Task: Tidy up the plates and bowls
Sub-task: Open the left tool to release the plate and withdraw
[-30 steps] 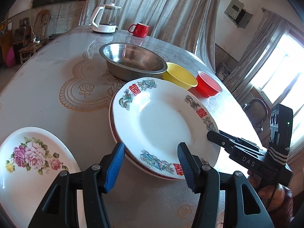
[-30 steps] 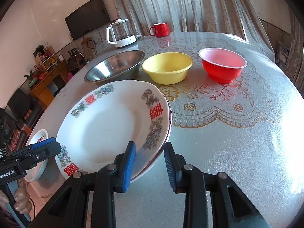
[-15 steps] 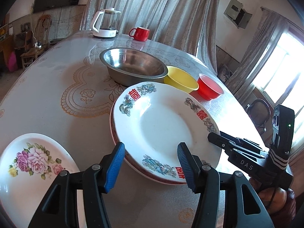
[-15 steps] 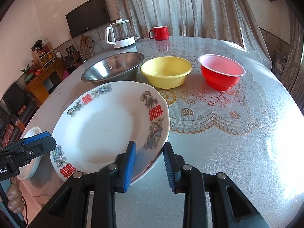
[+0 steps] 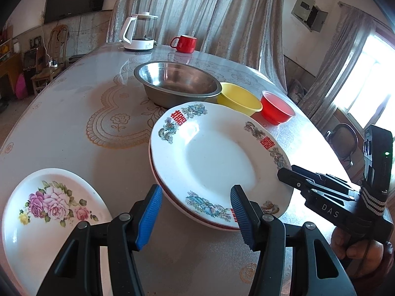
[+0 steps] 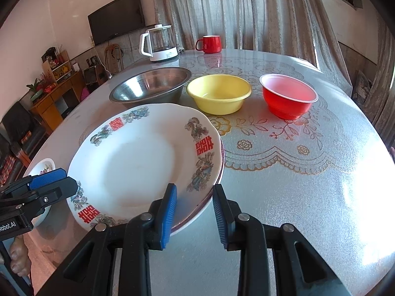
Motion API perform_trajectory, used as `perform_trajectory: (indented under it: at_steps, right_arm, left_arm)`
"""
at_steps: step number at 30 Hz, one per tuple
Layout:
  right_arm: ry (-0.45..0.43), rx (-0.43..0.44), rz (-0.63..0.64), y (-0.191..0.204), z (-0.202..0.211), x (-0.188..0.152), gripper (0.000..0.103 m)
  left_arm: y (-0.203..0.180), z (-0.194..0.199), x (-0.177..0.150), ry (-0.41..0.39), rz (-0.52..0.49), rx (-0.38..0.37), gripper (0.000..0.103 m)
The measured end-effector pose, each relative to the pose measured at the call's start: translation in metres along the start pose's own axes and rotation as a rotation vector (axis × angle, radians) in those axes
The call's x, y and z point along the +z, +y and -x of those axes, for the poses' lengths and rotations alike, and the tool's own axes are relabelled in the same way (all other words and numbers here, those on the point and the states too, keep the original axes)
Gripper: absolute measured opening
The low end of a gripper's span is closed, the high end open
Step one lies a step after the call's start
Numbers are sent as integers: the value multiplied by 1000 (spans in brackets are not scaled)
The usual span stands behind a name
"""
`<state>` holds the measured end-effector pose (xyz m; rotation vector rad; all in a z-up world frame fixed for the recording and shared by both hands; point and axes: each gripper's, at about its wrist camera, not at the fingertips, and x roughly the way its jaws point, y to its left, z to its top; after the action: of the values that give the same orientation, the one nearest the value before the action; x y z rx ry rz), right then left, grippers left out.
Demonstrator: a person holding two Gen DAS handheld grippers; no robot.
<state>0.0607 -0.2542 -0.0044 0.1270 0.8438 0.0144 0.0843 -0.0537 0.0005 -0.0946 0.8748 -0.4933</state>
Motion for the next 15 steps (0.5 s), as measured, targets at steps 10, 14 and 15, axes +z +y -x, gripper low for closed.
perform_trajectory:
  at_steps: [10, 14, 15]
  right_arm:
    - [-25, 5, 1, 6, 13, 2, 30]
    - [-42, 27, 5, 10, 20, 5, 30]
    - [-48, 40, 9, 12, 22, 5, 30]
  left_arm:
    - [10, 8, -3, -4, 25, 17, 58]
    - [16, 13, -3, -10, 40, 32, 58]
    - [17, 15, -3, -12, 41, 35, 58]
